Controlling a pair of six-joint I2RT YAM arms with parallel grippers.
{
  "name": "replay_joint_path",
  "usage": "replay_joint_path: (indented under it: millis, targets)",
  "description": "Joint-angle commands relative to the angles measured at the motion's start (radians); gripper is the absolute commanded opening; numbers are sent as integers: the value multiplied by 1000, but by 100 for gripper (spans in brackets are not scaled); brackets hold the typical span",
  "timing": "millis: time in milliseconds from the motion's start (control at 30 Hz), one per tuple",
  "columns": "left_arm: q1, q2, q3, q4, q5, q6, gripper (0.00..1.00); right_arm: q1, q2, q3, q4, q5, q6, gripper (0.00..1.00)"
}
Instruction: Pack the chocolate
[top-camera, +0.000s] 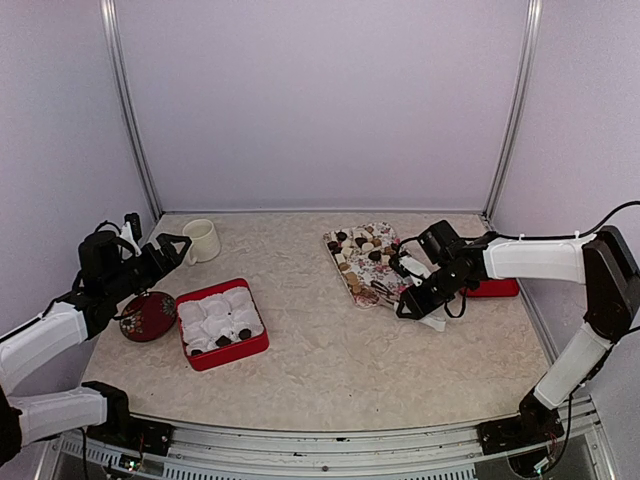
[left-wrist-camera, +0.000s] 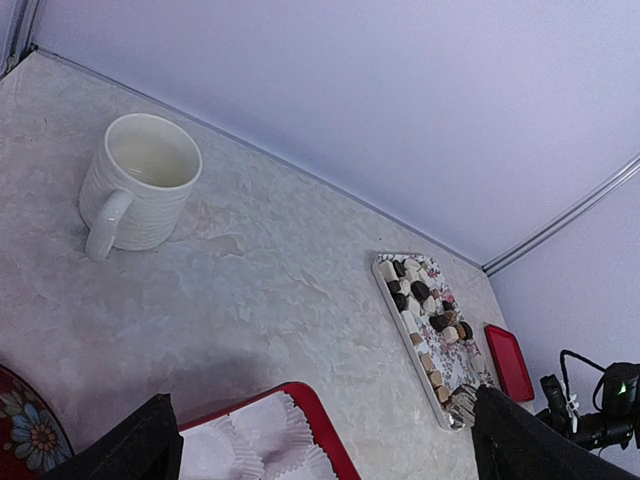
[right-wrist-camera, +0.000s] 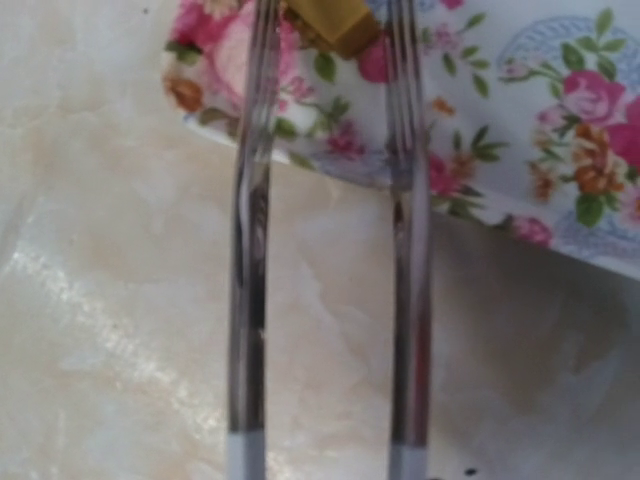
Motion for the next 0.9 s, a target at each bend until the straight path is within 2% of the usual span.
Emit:
replay_joint_path:
  millis: [0,367,600,767,867]
  targets:
    - [7,8,12,16,7,8,99,5,10,24,14,27,-10,36]
    - [8,14,13,19,6,9,99,2,-5,79,-21,32,-38,28]
    - [7,22,20,21,3,10,99,2,-29,136,-60,16,-64,26]
    - [7,22,21,14,-6,14,99,23,-45,216,-83,-75,-107,25]
    - [7,24,17,18,-9,15,99,74,1,325,-121,-79,-150,25]
